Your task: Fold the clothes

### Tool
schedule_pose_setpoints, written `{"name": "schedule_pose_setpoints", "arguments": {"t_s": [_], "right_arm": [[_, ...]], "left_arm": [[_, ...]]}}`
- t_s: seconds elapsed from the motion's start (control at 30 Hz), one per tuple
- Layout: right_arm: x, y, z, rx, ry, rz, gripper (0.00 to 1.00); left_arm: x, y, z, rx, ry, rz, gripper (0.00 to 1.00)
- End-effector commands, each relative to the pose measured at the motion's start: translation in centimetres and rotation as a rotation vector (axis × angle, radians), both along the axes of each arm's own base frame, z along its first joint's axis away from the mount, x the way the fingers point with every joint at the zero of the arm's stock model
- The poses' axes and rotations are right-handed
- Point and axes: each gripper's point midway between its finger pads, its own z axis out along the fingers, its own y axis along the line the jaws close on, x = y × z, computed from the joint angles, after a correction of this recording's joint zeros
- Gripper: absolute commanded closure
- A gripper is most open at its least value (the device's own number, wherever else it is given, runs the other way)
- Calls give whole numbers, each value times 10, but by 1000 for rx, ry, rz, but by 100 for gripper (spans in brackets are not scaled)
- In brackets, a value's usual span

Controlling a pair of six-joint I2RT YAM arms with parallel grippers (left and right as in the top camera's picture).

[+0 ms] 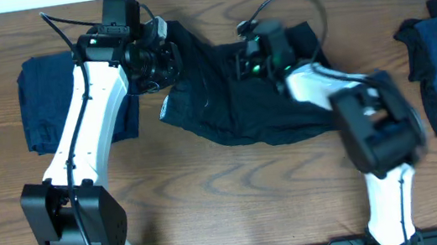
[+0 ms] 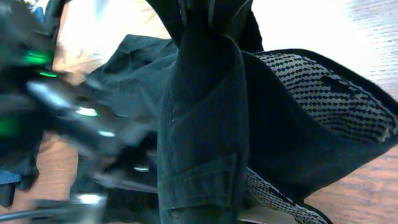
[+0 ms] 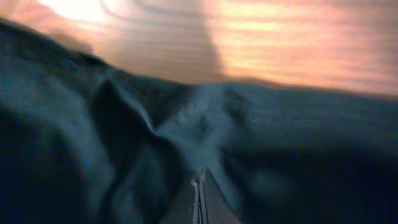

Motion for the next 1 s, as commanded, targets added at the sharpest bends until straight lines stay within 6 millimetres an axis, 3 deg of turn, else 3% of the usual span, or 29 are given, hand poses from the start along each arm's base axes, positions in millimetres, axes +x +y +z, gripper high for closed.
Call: {"name": "schedule_pose_setpoints", "arguments": {"t_s": [0.0, 0.1, 0.17, 0.3, 0.43, 0.73, 0.97], "right_arm": [[5, -48, 92, -15, -107, -57, 99], [-23, -90, 103, -131, -35, -56, 99], [-41, -122, 99, -235, 33, -92, 99], [-71, -186, 69, -433, 208, -204, 99], [-88, -211, 39, -473, 336, -212, 99], [-104, -208, -26, -462, 505, -162, 99], [-123, -161, -54, -292, 630, -42, 99]], "left_arm": [[4, 0, 26, -22, -67, -5, 94], [4, 0, 26, -21, -69, -8, 94], [4, 0, 26, -21, -68, -8, 94], [4, 0, 26, -21, -68, -8, 94], [2, -6, 26, -22, -67, -20, 94], [5, -32, 33, -57, -97, -25, 94], [9, -35, 36, -76, -111, -19, 94]]}}
